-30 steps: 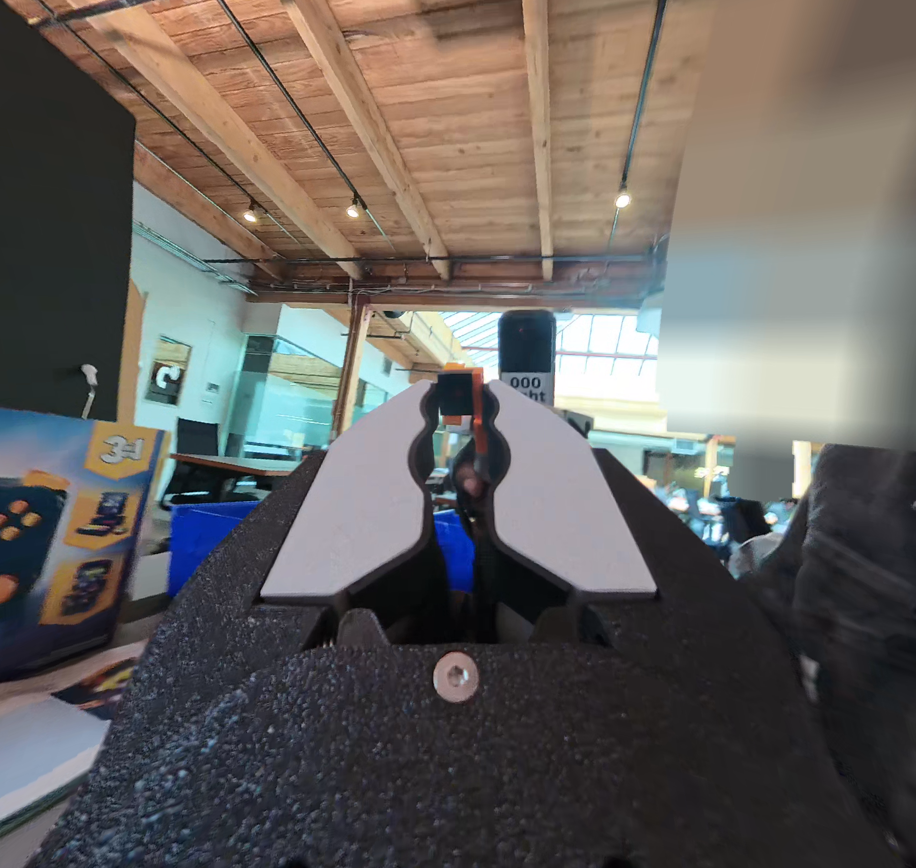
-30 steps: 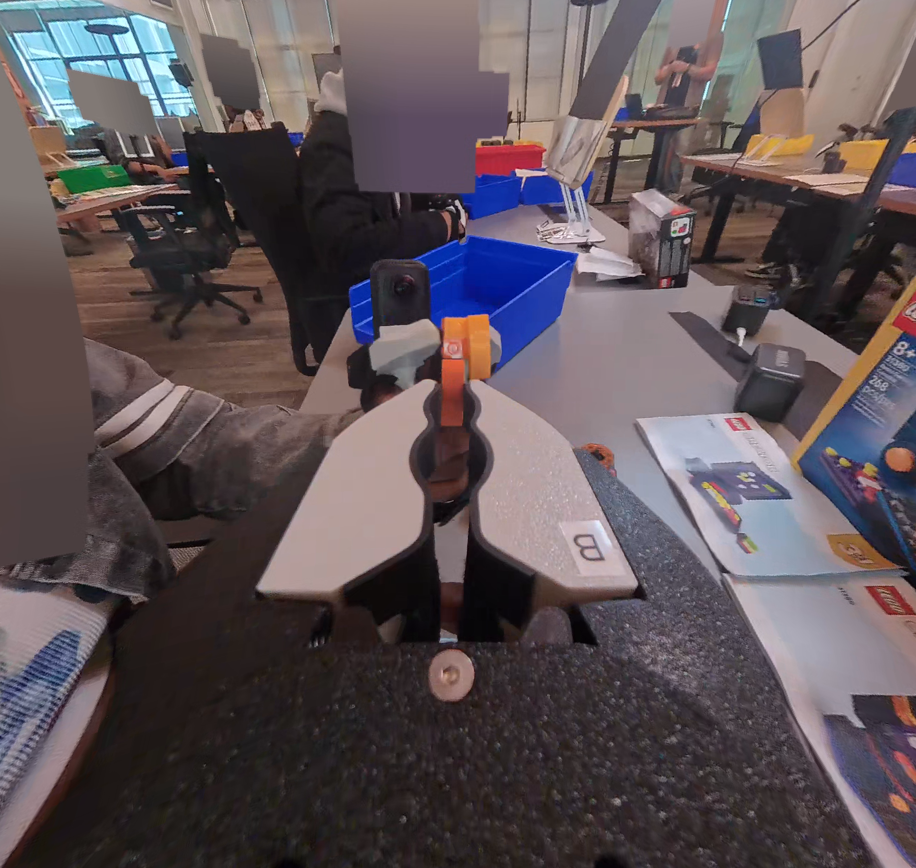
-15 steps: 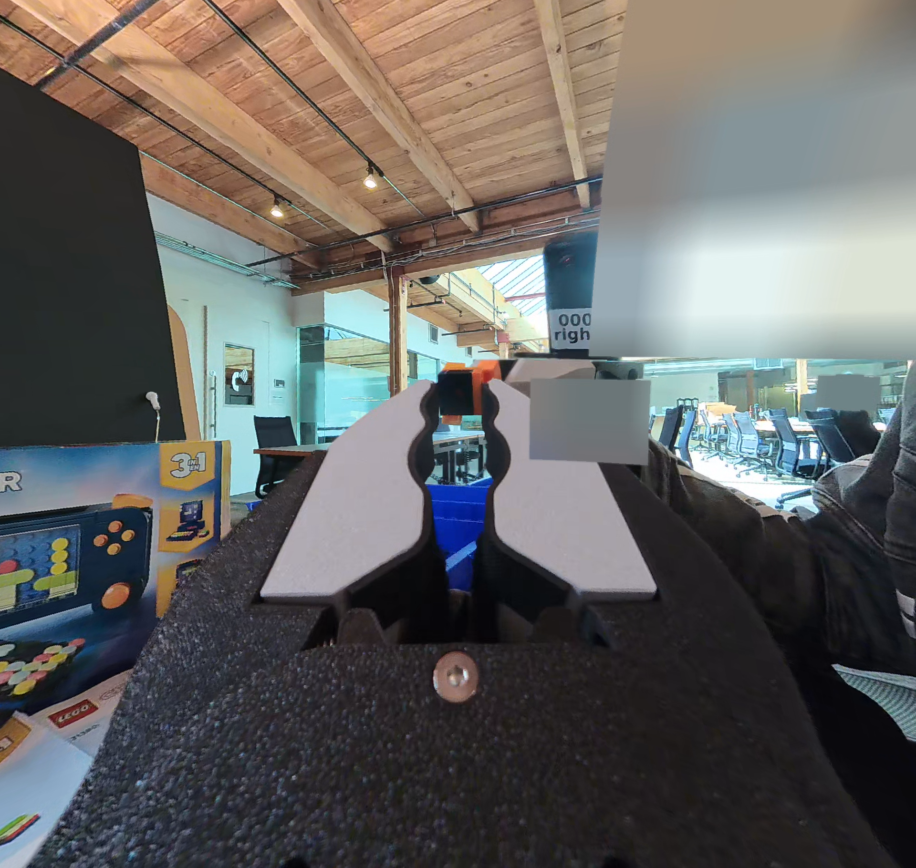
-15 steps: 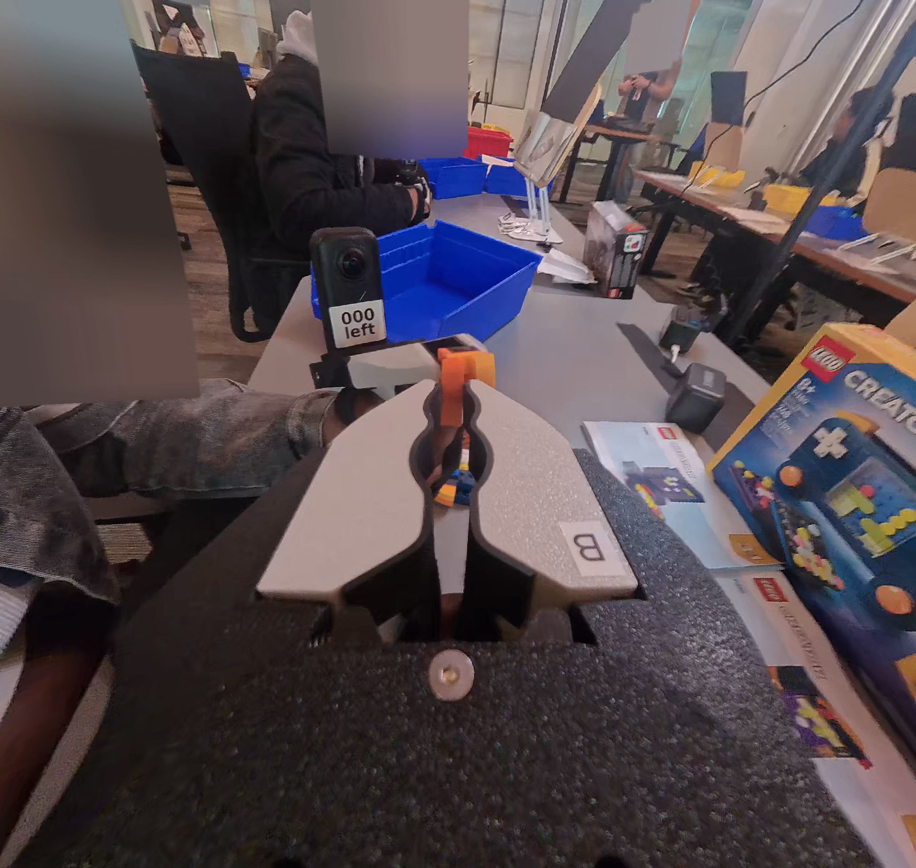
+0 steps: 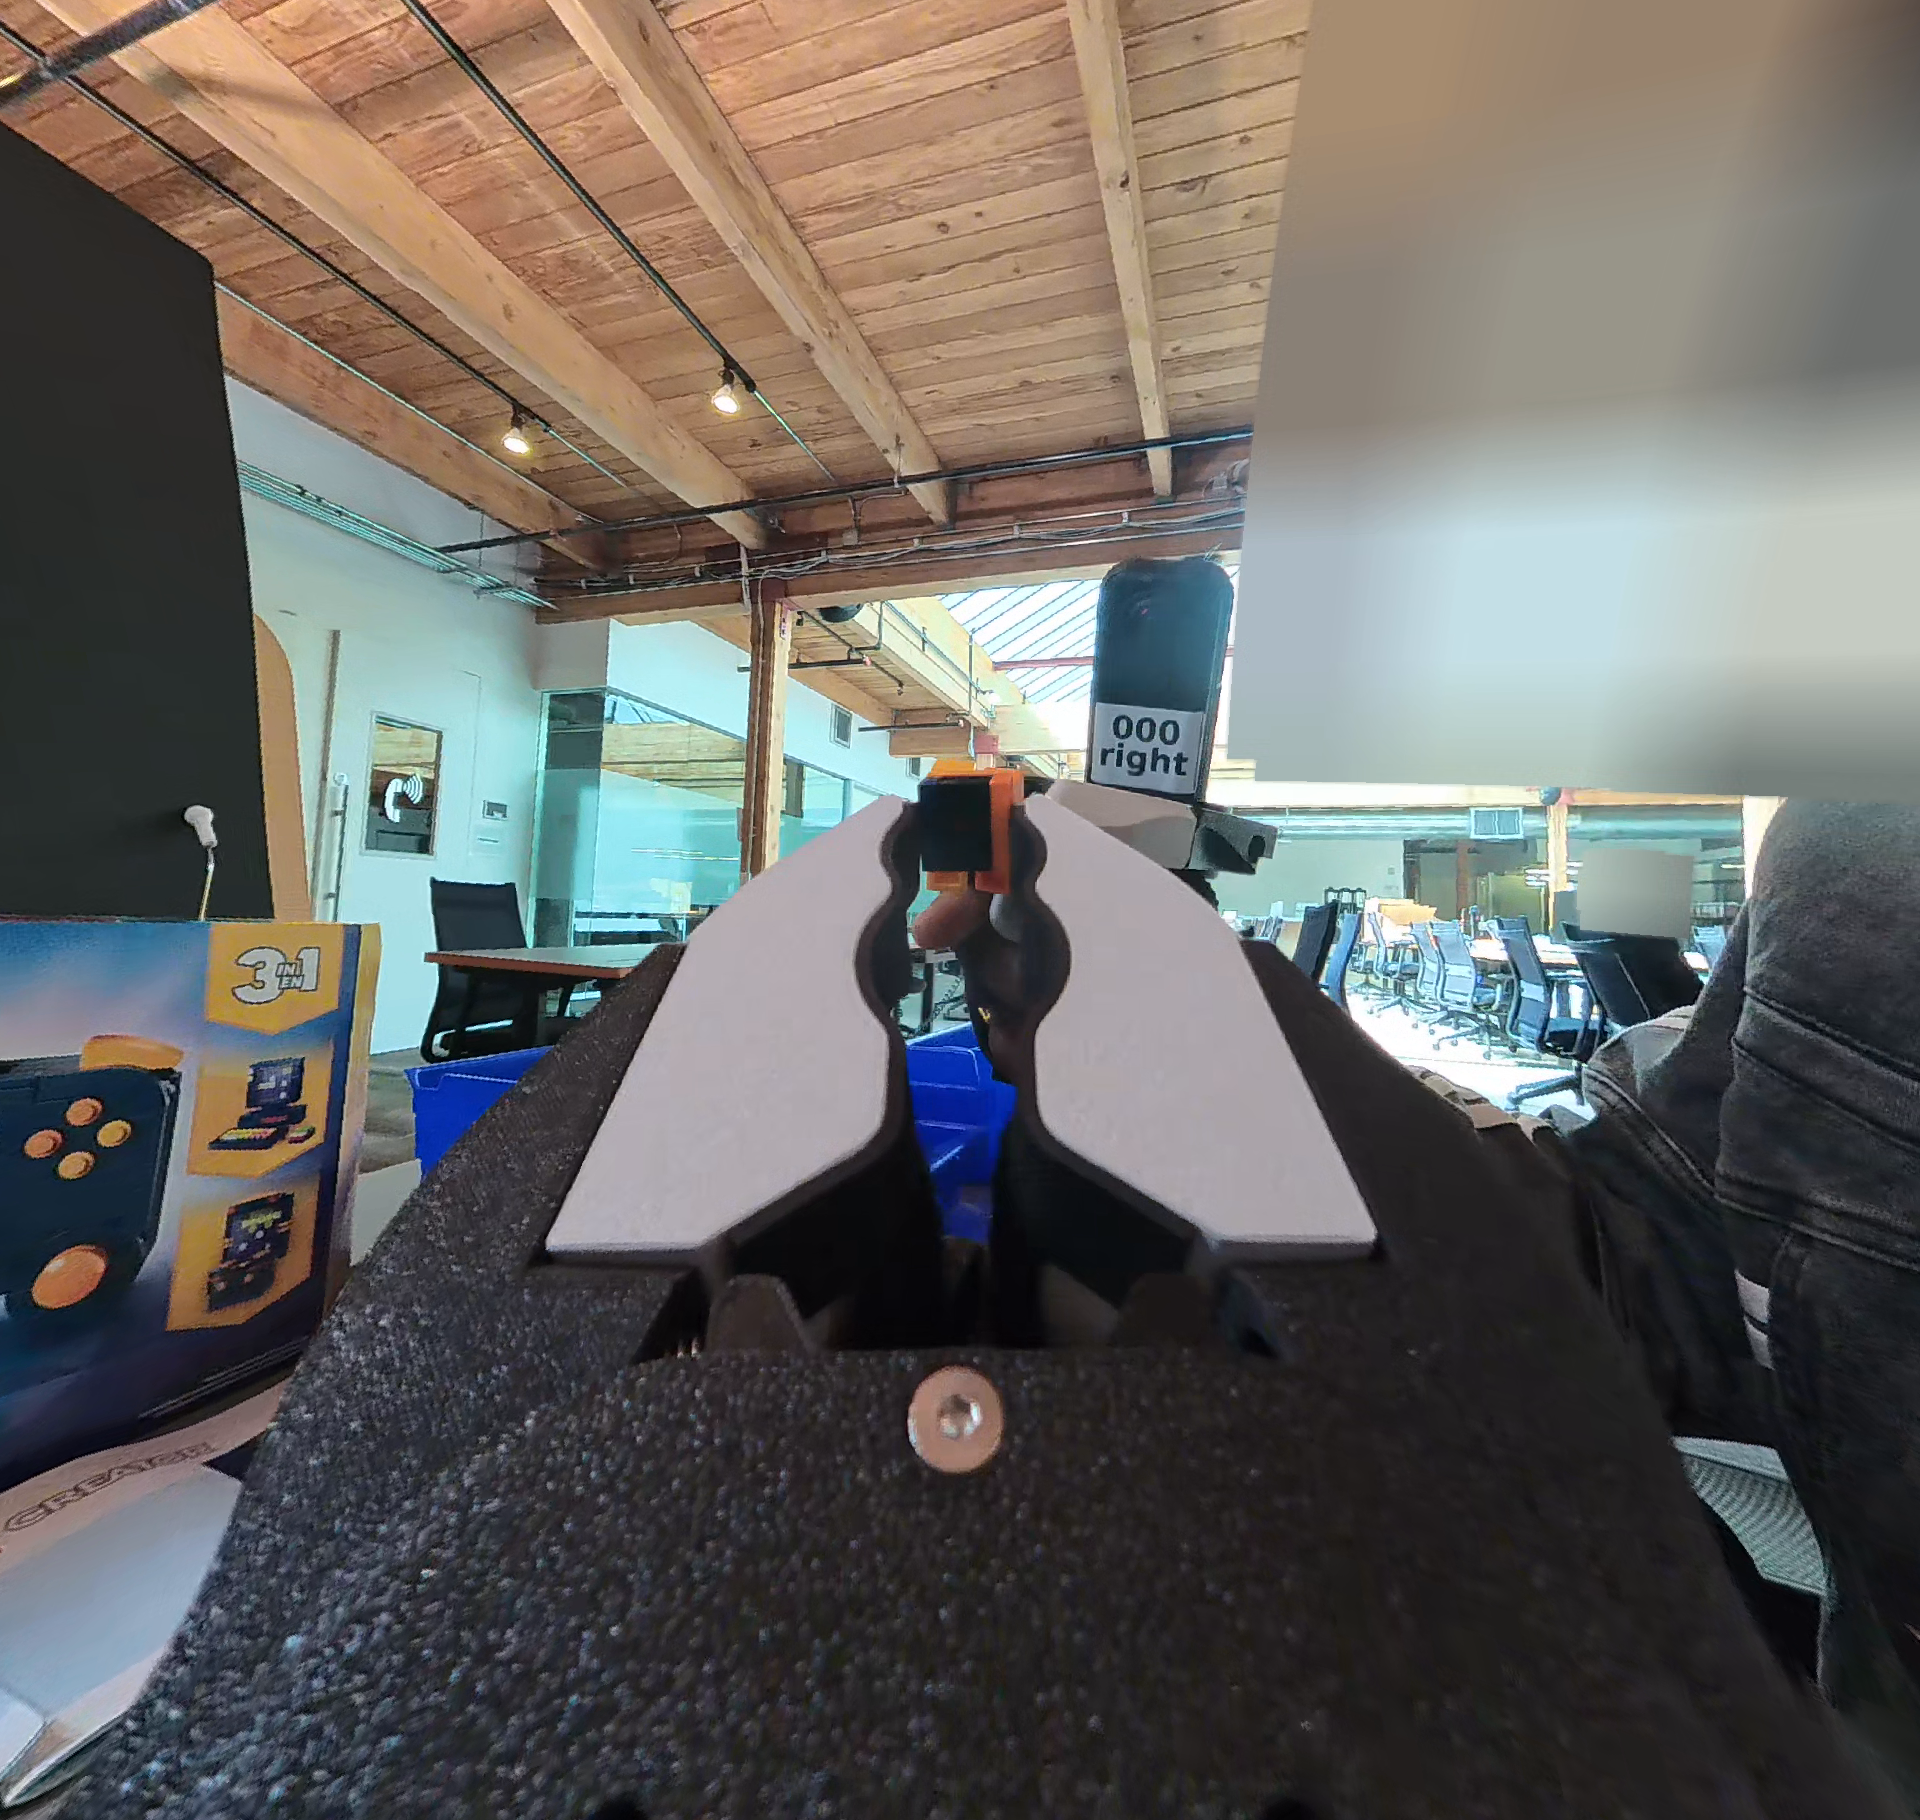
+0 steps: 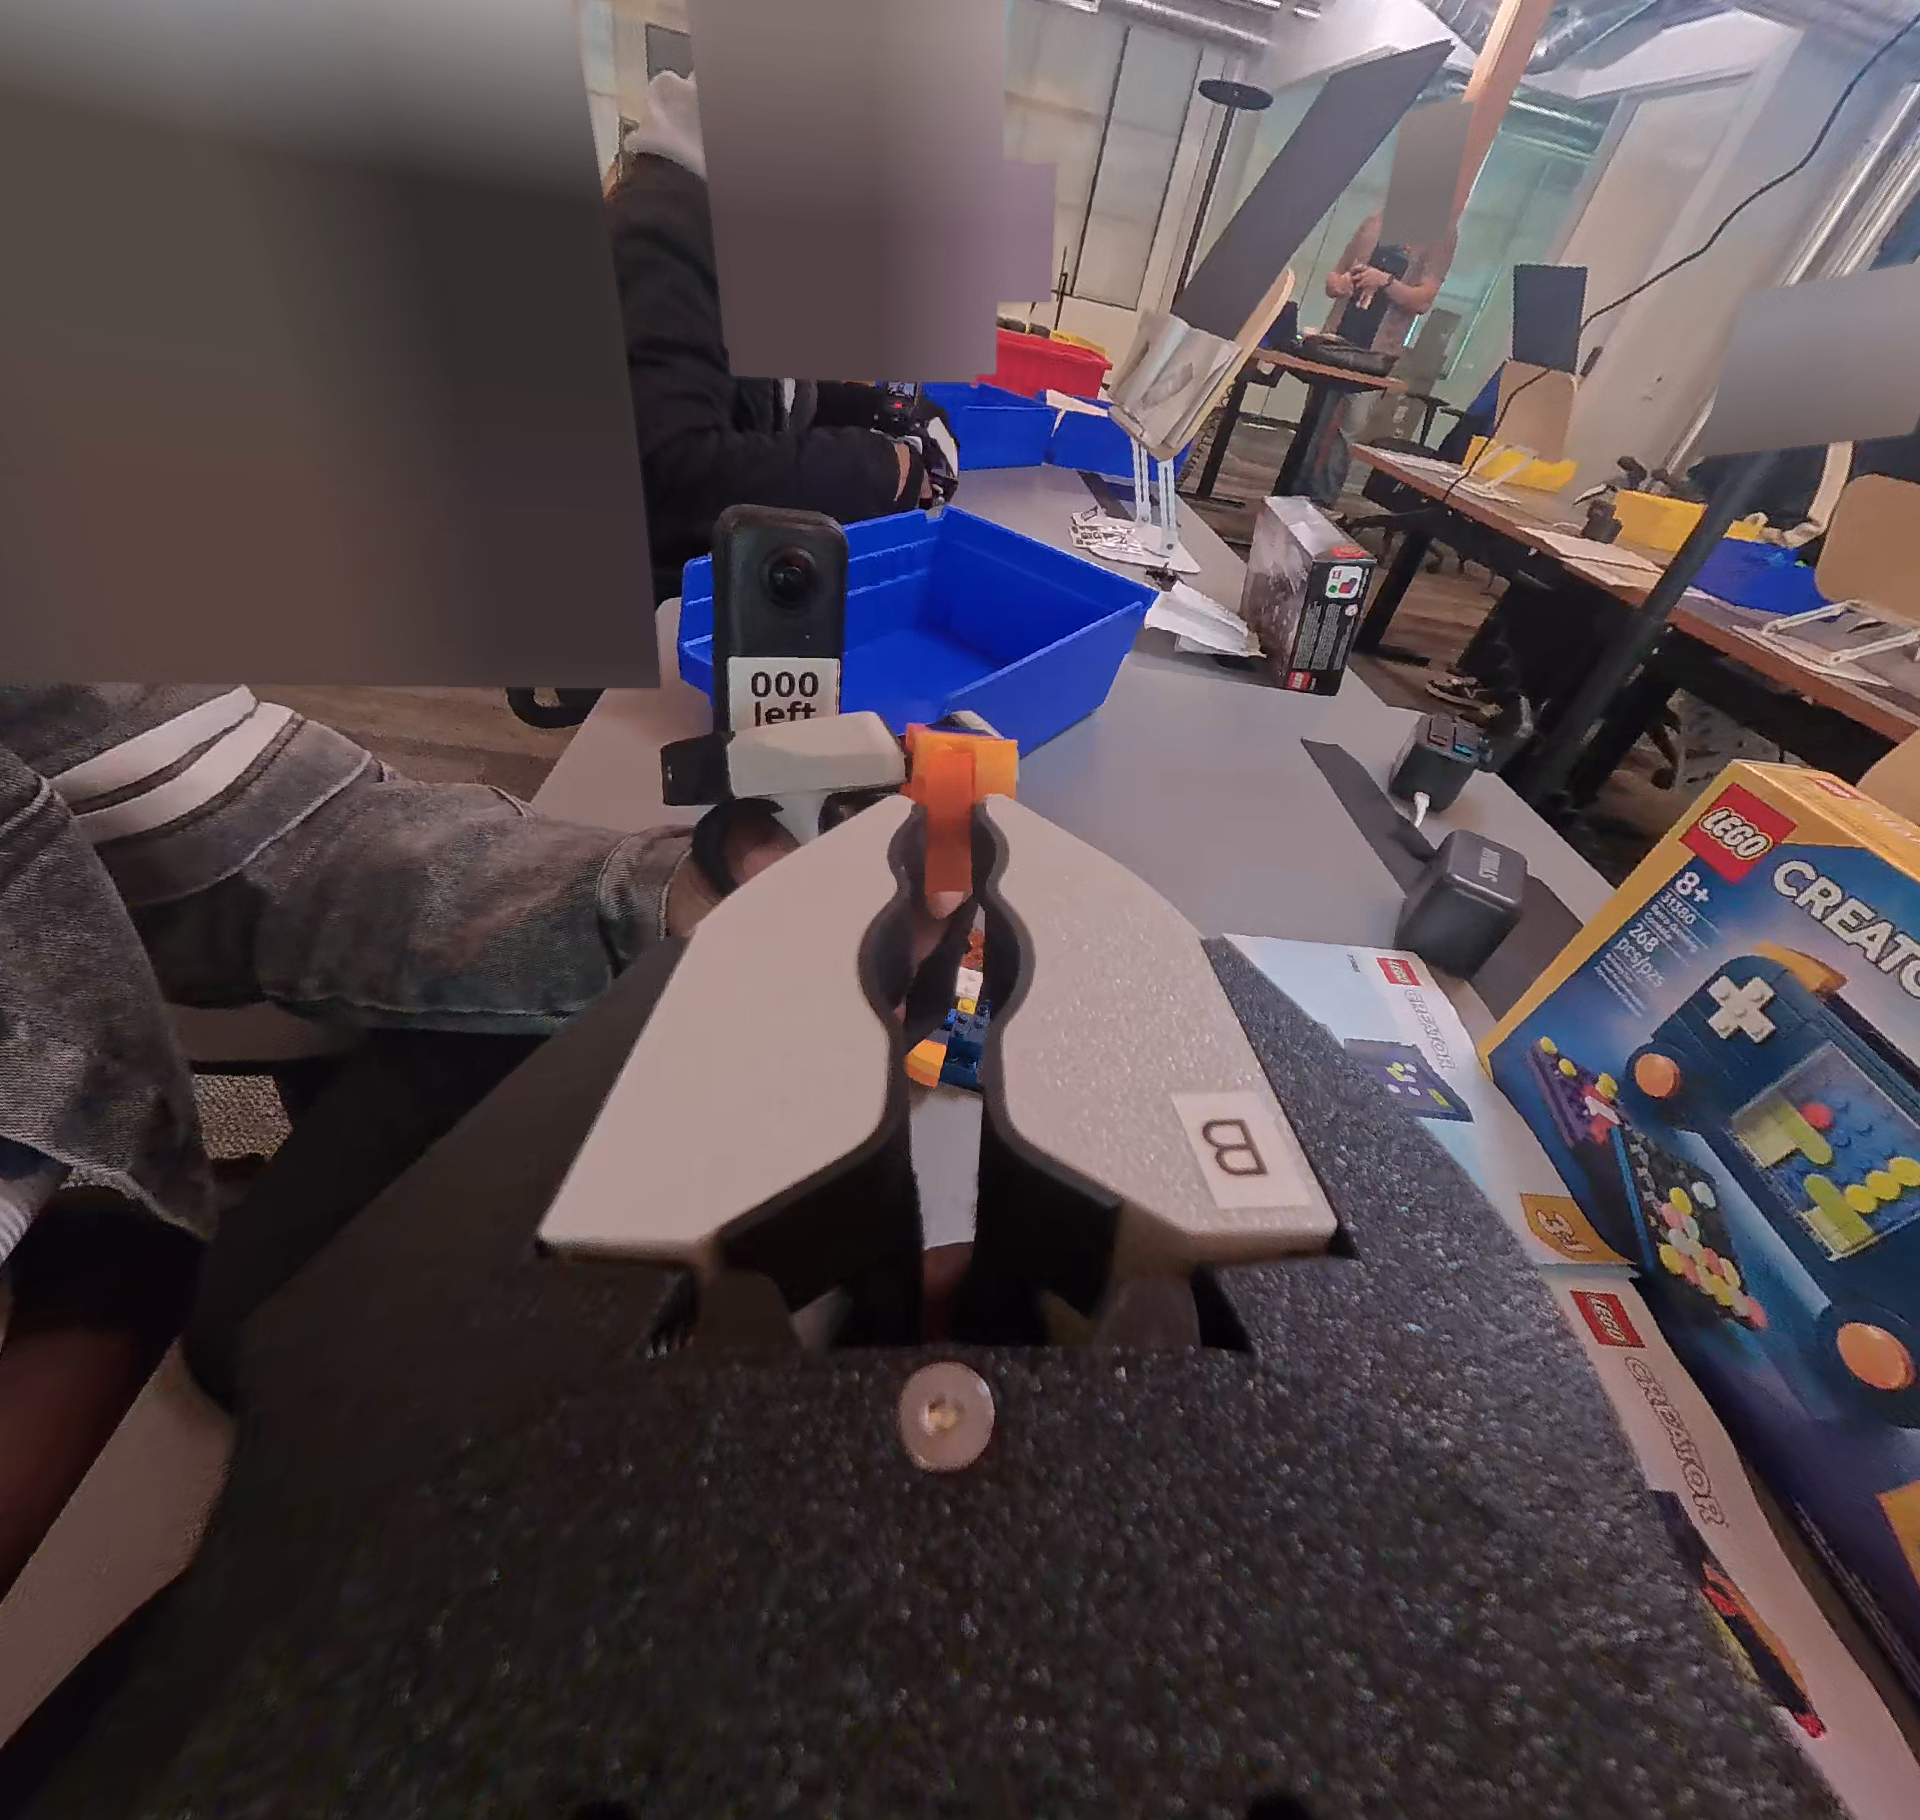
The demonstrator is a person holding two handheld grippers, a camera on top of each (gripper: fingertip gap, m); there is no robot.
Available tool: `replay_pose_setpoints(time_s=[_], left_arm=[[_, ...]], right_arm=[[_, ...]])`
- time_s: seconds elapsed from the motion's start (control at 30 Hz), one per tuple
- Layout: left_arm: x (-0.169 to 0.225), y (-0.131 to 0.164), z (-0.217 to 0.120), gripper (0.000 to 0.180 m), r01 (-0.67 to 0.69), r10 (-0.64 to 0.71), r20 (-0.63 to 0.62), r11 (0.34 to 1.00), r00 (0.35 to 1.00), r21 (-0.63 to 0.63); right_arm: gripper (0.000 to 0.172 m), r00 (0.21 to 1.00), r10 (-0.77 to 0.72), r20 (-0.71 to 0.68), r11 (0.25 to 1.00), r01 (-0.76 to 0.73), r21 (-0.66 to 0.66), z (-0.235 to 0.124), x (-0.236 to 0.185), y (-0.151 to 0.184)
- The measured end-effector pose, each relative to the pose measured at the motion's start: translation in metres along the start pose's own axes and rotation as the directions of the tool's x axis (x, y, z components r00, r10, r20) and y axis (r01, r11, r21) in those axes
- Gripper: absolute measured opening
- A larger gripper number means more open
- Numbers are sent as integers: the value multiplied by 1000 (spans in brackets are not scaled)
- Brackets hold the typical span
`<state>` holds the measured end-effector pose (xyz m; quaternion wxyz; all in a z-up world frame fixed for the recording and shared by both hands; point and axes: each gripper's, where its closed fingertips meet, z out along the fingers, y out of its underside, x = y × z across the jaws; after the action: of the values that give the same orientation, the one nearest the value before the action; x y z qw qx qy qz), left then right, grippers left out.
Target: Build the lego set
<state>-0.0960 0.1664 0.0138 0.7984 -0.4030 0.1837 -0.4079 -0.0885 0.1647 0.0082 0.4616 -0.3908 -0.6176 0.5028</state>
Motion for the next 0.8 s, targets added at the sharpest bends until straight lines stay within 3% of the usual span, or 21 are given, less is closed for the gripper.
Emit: replay_pose_setpoints(time_s=[0.3,0.5,0.57,0.67,0.73,0.8], left_arm=[[-9,0,-1,15,19,-21,78,1000,997,25],[-13,-20,-11,15,259,-284,69,932,956,253],[-13,-27,-17,15,287,-318,59,909,946,304],[-18,-33,-24,15,261,-299,76,911,951,320],[-21,-35,-27,15,265,-309,86,904,947,336],[-18,-33,-27,16,265,-310,90,905,946,332]], right_arm=[[7,992,-51,-112,998,56,39,1,9,-2],[7,993,30,-113,999,-32,-14,-8,10,-6],[8,984,120,-131,959,-149,-241,-17,17,33],[8,951,239,-195,702,-308,-642,-39,11,141],[8,965,158,-208,601,-261,-755,-49,9,193],[8,977,52,-207,547,-202,-813,-55,11,223]])
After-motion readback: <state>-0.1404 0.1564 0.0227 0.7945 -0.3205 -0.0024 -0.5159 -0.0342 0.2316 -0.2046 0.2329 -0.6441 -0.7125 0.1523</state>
